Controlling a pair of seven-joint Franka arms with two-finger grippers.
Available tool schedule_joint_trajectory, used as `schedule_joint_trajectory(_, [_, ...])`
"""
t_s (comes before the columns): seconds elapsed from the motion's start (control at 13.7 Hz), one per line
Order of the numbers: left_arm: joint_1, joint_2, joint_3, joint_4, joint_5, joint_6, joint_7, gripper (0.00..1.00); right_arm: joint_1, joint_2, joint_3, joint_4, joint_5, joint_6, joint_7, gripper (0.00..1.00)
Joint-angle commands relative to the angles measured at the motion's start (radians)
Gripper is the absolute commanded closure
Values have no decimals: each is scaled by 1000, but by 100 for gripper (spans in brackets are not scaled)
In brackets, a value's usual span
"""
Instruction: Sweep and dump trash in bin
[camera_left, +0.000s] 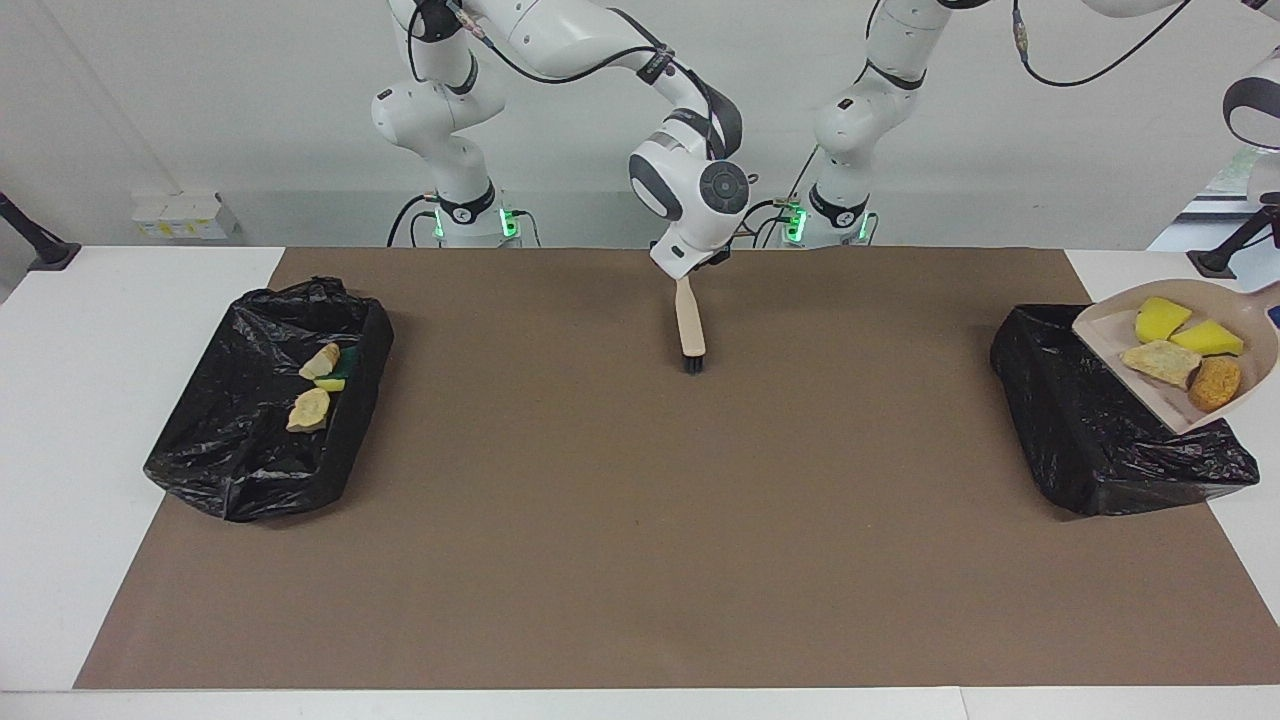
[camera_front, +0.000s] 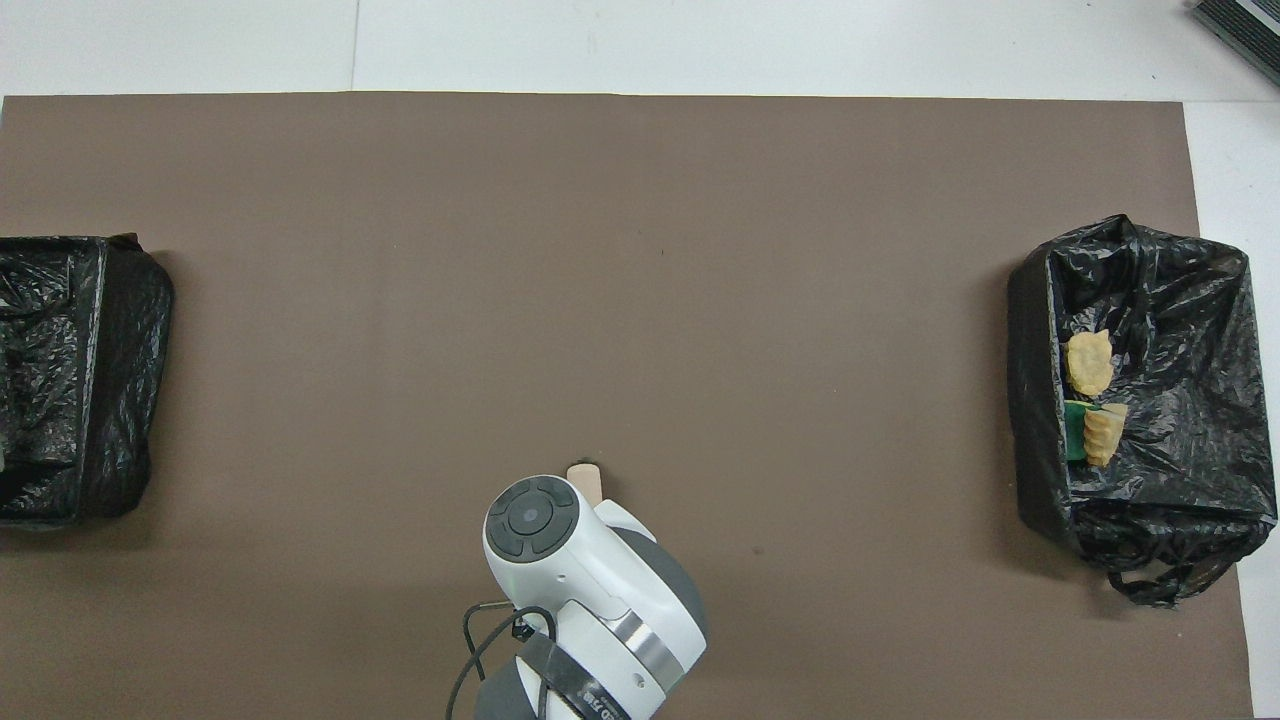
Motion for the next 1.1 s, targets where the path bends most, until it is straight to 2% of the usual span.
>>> schedule_joint_trajectory(0.0, [-36, 16, -6, 33, 95, -18, 21, 100, -84, -6, 2, 79, -3, -102, -63, 0])
schedule_joint_trajectory(0.22, [-68, 16, -6, 33, 199, -35, 21, 100, -202, -34, 2, 122, -35, -138, -138, 0])
schedule_joint_trajectory(0.44, [-76, 11, -5, 39, 295, -52, 21, 100, -333, -61, 2, 177, -113, -211, -296, 0])
schedule_joint_trajectory(0.8, [-84, -56, -19, 45, 360, -117, 22, 100, -474, -97, 0, 191, -247, -217, -500, 0])
schedule_joint_trajectory(1.02, [-143, -107, -28, 39, 356, -176, 19, 100, -528, -95, -18, 239, -270, -210, -603, 0])
